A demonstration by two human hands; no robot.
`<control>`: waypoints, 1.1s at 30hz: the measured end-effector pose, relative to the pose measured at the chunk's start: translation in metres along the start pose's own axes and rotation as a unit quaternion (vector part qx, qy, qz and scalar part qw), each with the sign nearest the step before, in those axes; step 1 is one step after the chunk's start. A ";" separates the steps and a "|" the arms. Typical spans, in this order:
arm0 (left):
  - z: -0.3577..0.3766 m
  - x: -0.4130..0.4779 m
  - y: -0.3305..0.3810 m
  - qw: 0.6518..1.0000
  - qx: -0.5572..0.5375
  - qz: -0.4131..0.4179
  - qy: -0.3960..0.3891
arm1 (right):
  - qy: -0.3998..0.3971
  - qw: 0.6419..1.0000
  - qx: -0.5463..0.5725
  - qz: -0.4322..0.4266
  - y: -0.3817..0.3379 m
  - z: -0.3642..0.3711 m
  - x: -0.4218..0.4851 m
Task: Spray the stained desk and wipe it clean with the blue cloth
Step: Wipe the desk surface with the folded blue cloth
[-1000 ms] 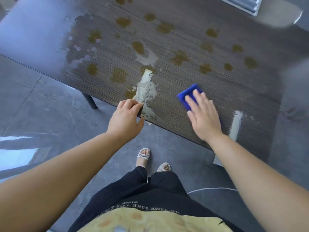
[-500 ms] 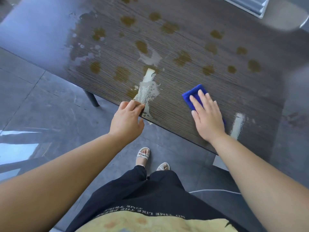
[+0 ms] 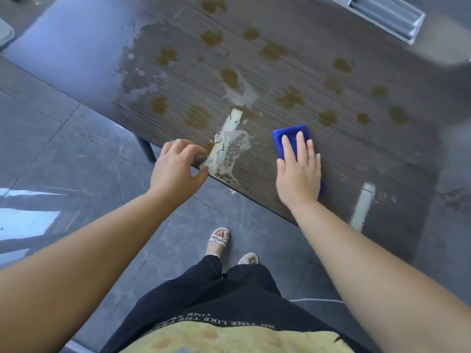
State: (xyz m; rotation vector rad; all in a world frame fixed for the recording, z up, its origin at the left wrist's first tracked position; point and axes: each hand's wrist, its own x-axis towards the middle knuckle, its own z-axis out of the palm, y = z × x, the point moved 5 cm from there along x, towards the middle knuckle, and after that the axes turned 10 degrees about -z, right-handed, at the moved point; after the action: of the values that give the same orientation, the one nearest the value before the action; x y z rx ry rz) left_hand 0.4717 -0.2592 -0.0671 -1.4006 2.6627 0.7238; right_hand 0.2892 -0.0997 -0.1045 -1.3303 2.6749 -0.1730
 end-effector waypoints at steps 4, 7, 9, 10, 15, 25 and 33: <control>-0.007 0.018 -0.019 0.996 0.061 -0.057 -0.023 | -0.019 0.998 0.008 -0.055 -0.057 0.012 -0.006; -0.007 0.025 -0.022 0.995 0.074 -0.061 -0.034 | -0.062 0.957 -0.017 -0.281 -0.059 0.016 -0.026; -0.004 0.026 -0.021 0.994 0.080 -0.062 -0.035 | -0.063 0.950 -0.025 -0.304 -0.035 0.011 -0.020; -0.004 0.026 -0.022 0.994 0.082 -0.065 -0.034 | -0.061 0.960 -0.026 -0.271 -0.024 0.007 -0.011; -0.001 0.028 -0.020 0.991 0.103 -0.074 -0.054 | -0.033 0.998 -0.006 -0.046 -0.043 0.002 0.036; -0.003 0.036 -0.012 0.982 0.148 -0.083 -0.088 | -0.060 0.952 -0.006 -0.301 -0.036 0.007 0.018; -0.003 0.034 -0.012 0.982 0.146 -0.088 -0.086 | -0.053 0.977 0.024 -0.204 -0.103 0.015 0.049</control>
State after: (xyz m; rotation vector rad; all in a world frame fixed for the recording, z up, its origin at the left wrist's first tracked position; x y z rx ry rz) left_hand 0.4620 -0.2924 -0.0780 -1.4006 2.3593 0.3957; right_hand 0.3433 -0.2014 -0.1058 -1.8011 2.2673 -0.2022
